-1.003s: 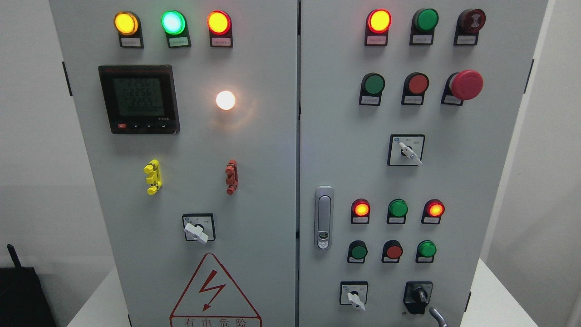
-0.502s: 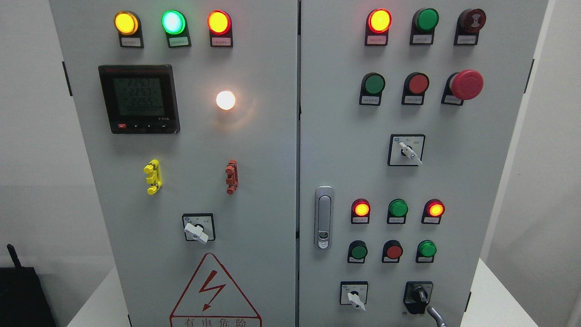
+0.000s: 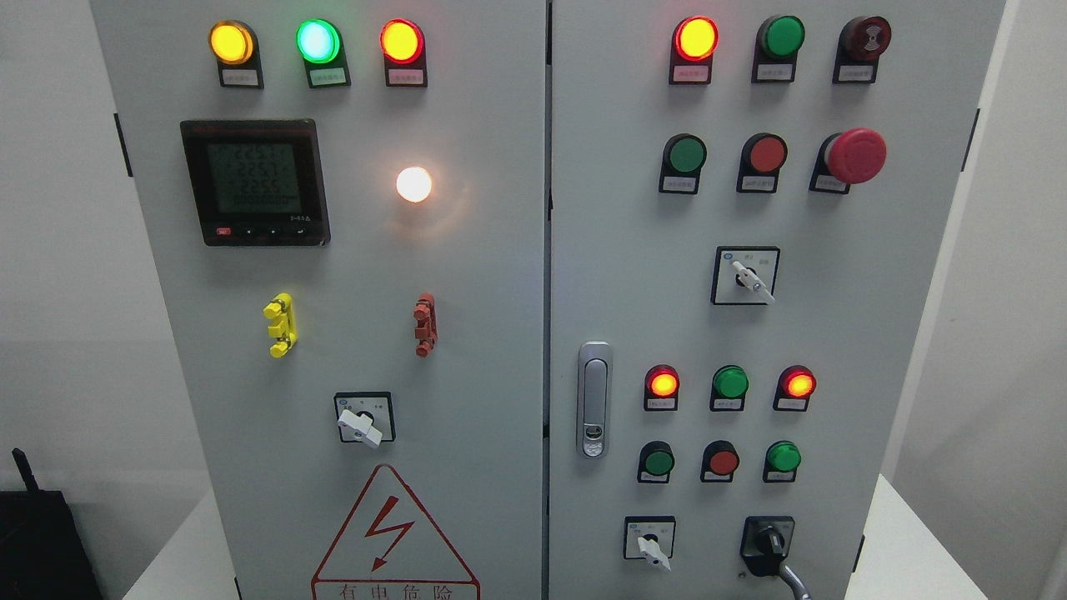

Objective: Trip black knob to open circuit
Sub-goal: 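Reach the right hand up to the black rotary knob at the bottom, then grip the black knob with the right hand and twist it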

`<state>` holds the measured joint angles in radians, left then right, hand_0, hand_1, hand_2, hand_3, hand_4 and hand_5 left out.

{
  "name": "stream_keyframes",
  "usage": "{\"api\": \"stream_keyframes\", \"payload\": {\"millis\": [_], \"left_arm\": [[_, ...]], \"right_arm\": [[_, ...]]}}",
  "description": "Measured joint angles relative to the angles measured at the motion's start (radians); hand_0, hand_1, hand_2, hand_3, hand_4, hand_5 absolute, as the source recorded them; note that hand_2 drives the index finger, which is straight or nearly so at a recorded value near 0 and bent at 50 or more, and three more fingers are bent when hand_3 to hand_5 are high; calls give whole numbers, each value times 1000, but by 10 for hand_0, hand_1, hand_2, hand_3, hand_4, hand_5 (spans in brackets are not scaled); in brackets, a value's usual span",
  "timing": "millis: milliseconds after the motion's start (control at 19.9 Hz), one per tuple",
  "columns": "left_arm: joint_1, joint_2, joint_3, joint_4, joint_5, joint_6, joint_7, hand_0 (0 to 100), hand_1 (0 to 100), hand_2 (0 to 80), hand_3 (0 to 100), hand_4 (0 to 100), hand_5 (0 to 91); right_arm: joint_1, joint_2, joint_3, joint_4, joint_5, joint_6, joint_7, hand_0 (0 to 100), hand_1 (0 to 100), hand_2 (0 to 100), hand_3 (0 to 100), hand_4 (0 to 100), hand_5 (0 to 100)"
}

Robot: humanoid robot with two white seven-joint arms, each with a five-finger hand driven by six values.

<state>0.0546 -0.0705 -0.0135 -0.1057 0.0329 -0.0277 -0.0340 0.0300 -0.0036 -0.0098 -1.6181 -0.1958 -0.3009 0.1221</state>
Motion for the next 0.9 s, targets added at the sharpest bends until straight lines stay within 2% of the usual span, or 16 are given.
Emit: {"api": "stream_keyframes", "payload": {"millis": [903], "left_arm": [[0, 0, 0, 0, 0, 0, 0, 120, 389, 0, 0, 0, 0]], "right_arm": [[0, -2, 28, 0, 7, 0, -14, 733, 651, 0, 841, 788, 787]]}}
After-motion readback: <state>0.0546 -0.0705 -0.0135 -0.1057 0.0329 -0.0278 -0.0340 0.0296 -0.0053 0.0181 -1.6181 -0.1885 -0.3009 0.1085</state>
